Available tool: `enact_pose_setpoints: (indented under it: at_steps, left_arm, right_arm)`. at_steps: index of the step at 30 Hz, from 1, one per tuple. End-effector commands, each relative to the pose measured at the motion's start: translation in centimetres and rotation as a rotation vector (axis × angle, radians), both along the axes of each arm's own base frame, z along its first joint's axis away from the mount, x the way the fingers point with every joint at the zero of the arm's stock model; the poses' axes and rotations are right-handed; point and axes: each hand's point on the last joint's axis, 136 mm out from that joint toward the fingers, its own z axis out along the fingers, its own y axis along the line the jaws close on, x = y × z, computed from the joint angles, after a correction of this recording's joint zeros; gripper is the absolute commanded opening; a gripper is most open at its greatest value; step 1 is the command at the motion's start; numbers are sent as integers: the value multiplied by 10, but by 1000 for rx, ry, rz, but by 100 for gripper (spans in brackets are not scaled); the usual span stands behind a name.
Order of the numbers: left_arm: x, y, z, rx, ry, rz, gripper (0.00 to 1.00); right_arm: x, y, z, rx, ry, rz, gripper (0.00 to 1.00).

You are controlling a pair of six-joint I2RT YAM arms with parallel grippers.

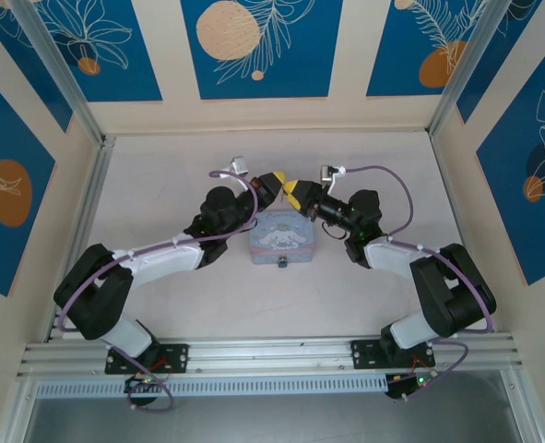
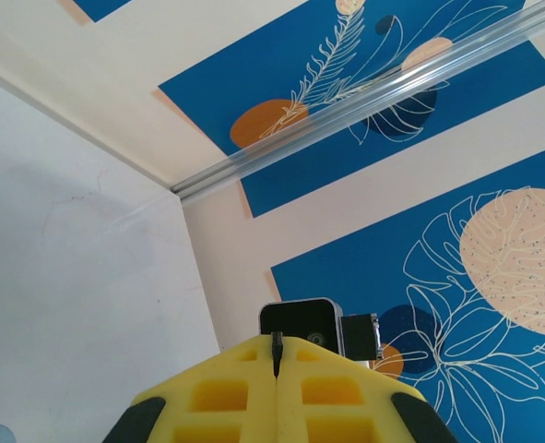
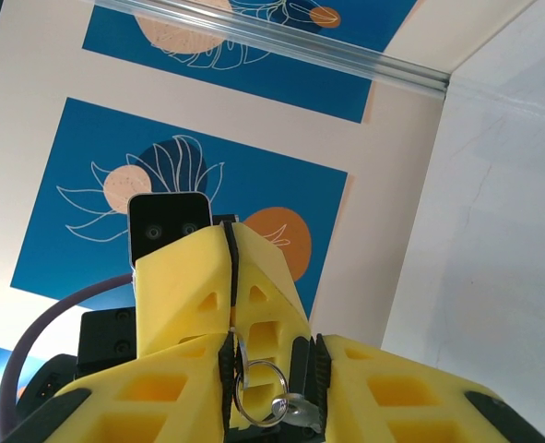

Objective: Unlock the padlock with the key

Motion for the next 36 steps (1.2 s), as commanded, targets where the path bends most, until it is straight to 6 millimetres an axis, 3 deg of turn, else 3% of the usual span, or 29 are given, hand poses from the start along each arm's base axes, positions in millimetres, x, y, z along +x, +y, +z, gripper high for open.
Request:
enact_pose_setpoints:
  at_steps: [1,19,25,36]
  left_arm:
    - [-1,-4,-1,-3,-4,0,0]
    - [-2,-7,-5,-1,4,-6,0]
    - [-2,-8,-5,1,5,-5,0]
    - [0,-6,-8,5,11,9,0]
  right_arm:
    - [-6,2,6,12,-38,20,30]
    - [-1,12,21,17,-63,52,22]
    - [-3,13,17,16,-54,58,11]
    - [-10,12,9,17,-45,70,9]
